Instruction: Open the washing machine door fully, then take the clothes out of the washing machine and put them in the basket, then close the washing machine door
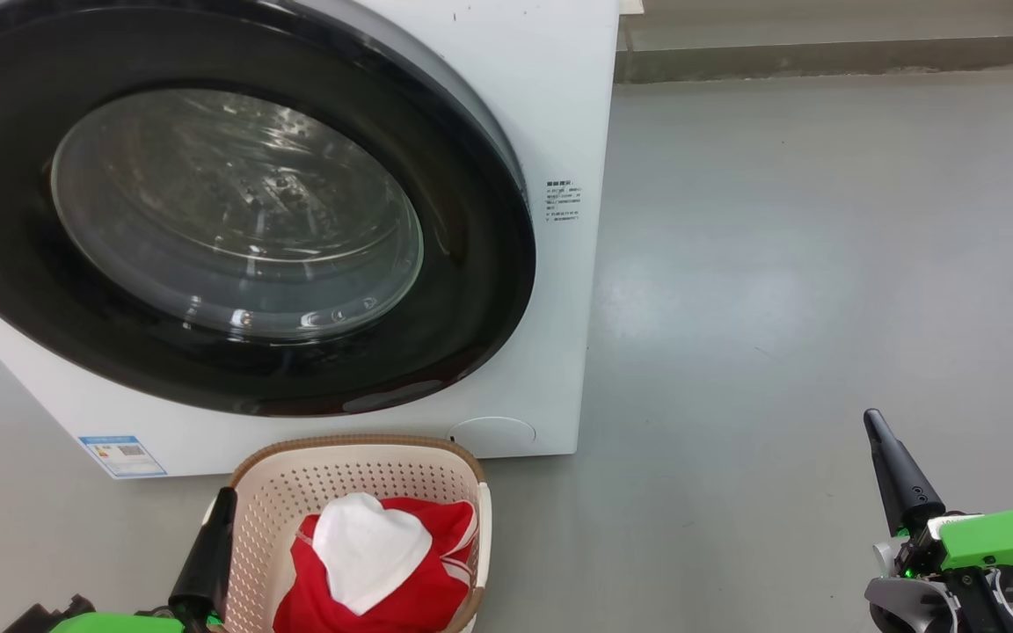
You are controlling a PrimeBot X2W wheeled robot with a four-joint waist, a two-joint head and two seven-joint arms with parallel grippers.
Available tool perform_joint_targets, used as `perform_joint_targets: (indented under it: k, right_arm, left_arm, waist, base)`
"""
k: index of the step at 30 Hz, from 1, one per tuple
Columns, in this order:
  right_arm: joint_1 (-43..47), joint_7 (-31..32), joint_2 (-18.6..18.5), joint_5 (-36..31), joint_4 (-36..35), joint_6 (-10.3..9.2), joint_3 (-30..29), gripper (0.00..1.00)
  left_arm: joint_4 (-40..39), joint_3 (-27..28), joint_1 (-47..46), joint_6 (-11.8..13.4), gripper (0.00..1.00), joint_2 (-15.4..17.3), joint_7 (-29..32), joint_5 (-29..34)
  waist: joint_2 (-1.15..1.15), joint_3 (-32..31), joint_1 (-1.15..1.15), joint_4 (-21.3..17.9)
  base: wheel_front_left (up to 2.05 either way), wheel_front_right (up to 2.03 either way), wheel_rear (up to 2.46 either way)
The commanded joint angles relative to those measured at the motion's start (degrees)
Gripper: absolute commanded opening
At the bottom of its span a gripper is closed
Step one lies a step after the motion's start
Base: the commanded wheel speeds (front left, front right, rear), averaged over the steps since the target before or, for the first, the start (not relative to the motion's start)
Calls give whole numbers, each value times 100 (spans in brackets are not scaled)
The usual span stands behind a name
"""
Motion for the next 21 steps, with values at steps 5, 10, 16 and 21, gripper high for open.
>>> perform_joint_targets:
  k: [5, 10, 16, 21]
  right_arm:
    - [-241, 35, -67, 7, -179, -3, 56, 0]
    - [-241, 41, -61, 1, -179, -3, 48, 0]
    - [-242, 48, -55, -6, -178, -3, 40, 0]
    - [-243, 53, -50, -12, -178, -3, 33, 0]
  left_arm:
    - [-156, 209, -260, -41, 0, 77, 35, 6]
    - [-156, 213, -261, -41, 0, 74, 38, 10]
    - [-156, 218, -261, -41, 0, 71, 42, 14]
    - [-156, 221, -261, -41, 0, 69, 44, 17]
  waist:
    - [0, 0, 0, 0]
    - [0, 0, 0, 0]
    - [0, 0, 0, 0]
    - [0, 0, 0, 0]
  base:
    - [0, 0, 0]
    - [0, 0, 0]
    - [0, 0, 0]
    - [0, 0, 0]
